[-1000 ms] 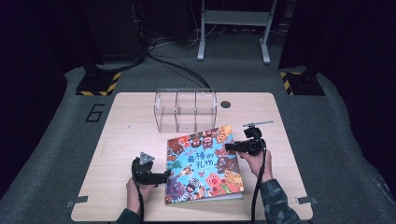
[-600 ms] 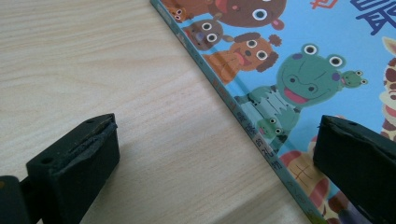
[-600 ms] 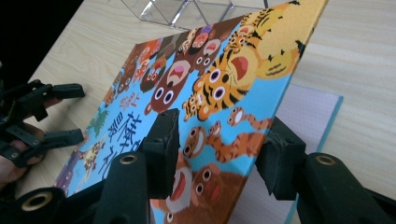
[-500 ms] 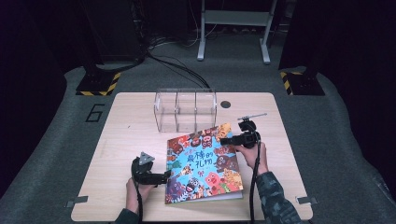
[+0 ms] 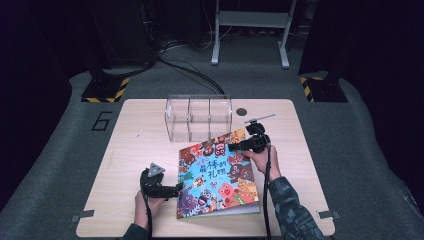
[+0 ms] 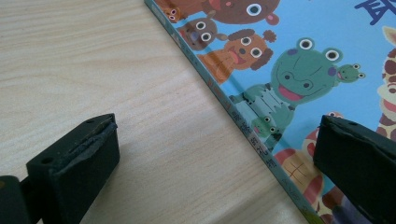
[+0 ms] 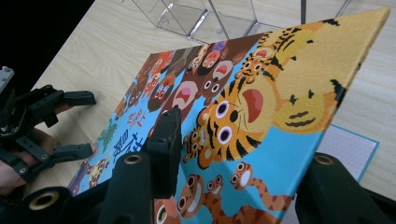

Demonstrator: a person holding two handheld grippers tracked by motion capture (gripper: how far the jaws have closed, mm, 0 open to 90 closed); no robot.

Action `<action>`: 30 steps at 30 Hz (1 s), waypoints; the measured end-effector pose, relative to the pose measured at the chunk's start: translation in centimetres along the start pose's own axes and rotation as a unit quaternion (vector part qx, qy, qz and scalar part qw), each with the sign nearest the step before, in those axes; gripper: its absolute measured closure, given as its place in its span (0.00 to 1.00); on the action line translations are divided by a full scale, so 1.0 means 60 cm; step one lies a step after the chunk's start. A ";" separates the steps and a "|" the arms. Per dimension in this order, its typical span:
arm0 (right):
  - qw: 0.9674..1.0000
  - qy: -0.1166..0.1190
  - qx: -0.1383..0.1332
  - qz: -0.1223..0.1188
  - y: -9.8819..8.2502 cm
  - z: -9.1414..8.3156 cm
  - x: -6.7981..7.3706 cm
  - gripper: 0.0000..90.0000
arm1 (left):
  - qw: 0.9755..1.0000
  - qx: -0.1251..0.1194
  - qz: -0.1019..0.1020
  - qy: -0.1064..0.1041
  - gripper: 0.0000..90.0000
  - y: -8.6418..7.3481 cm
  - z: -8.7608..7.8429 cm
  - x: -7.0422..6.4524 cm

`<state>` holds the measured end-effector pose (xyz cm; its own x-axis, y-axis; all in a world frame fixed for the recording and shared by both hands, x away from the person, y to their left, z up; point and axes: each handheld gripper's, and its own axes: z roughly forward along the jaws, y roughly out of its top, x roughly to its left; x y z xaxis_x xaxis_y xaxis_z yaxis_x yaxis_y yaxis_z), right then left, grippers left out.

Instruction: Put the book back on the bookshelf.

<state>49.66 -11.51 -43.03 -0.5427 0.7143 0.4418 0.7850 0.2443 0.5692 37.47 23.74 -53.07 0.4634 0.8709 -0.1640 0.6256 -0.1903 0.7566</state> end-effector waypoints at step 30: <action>0.999 0.022 -0.036 -0.020 -0.022 -0.005 -0.006 0.65 | 1.000 0.017 0.005 -0.007 0.00 0.008 -0.001 0.006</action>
<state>48.71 -12.28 -43.74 -0.5872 0.6754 0.4461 0.7394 0.2232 0.6352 37.87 24.02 -52.73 0.4771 0.8631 -0.1657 0.6423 -0.2138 0.7360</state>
